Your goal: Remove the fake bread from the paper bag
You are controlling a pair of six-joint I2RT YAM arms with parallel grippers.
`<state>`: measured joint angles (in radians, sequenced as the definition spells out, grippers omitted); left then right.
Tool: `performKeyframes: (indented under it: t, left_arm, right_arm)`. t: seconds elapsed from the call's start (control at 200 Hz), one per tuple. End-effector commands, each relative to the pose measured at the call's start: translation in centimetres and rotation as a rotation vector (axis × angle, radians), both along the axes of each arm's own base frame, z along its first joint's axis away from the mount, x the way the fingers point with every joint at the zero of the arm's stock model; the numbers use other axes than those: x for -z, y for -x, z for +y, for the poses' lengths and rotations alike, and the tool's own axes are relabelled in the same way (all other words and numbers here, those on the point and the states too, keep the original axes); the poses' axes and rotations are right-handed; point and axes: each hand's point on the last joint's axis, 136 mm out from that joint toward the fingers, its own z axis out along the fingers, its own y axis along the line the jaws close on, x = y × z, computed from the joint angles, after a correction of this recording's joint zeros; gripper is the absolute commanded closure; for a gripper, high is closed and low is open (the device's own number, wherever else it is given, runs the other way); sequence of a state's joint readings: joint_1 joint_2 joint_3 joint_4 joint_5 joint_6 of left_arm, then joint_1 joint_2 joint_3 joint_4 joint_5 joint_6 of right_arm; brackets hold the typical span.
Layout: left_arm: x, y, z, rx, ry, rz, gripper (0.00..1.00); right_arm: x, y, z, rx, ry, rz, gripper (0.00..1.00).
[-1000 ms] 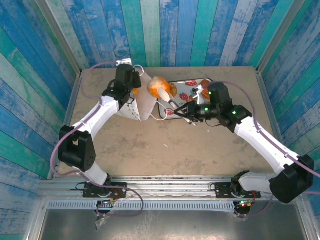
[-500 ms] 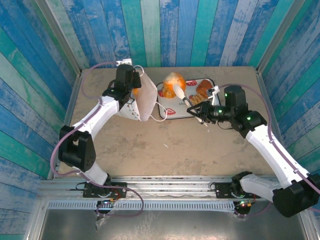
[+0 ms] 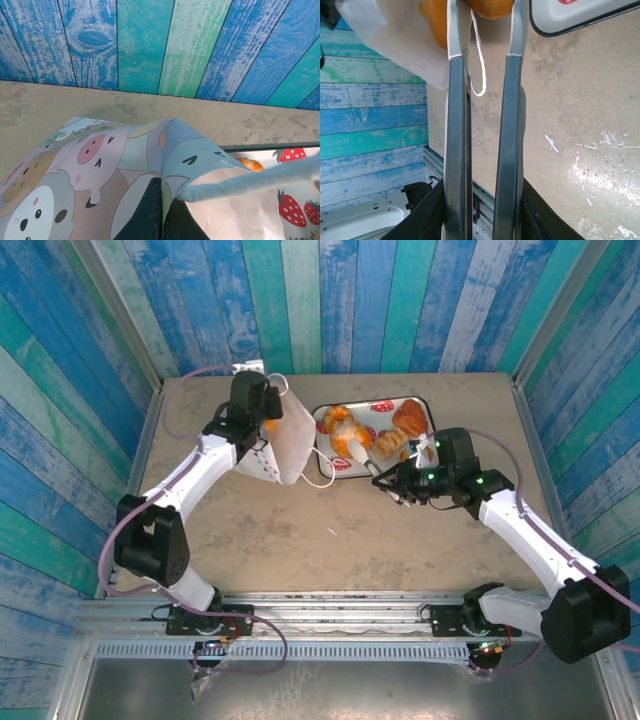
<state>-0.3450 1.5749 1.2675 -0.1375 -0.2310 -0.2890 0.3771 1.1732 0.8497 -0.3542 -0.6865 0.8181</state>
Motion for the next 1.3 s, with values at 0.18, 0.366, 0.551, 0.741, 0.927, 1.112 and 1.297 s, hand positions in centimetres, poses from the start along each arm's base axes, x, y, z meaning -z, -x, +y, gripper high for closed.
performKeyframes:
  t: [0.18,0.366,0.551,0.741,0.927,1.112,1.297]
  left_arm:
    - [-3.3,2.0,0.3,0.019,0.039,-0.063,1.00]
    - [-3.1,2.0,0.3,0.019,0.038,-0.058,1.00]
    - [-2.8,2.0,0.4,0.015,0.036,-0.053,1.00]
    - [-2.6,2.1,0.4,0.014,0.031,-0.049,1.00]
    - [-2.5,2.0,0.4,0.013,0.028,-0.047,1.00]
    - [-2.4,1.9,0.3,0.017,0.030,-0.044,1.00]
    - [-2.4,1.8,0.1,0.022,0.036,-0.044,1.00]
  right_arm:
    - [-0.7,-1.4,1.2,-0.047,-0.063,-0.075,0.75]
    - [0.0,-2.3,1.8,-0.058,-0.075,-0.076,0.75]
    - [1.0,-3.1,2.3,-0.067,-0.083,-0.058,0.74]
    - [2.1,-3.9,2.3,-0.073,-0.090,-0.042,0.74]
    - [4.0,-4.6,1.6,-0.060,-0.084,-0.007,0.72]
    - [6.0,-4.7,0.5,-0.037,-0.083,0.047,0.69]
    - [7.4,-4.4,-0.7,-0.003,-0.074,0.095,0.65]
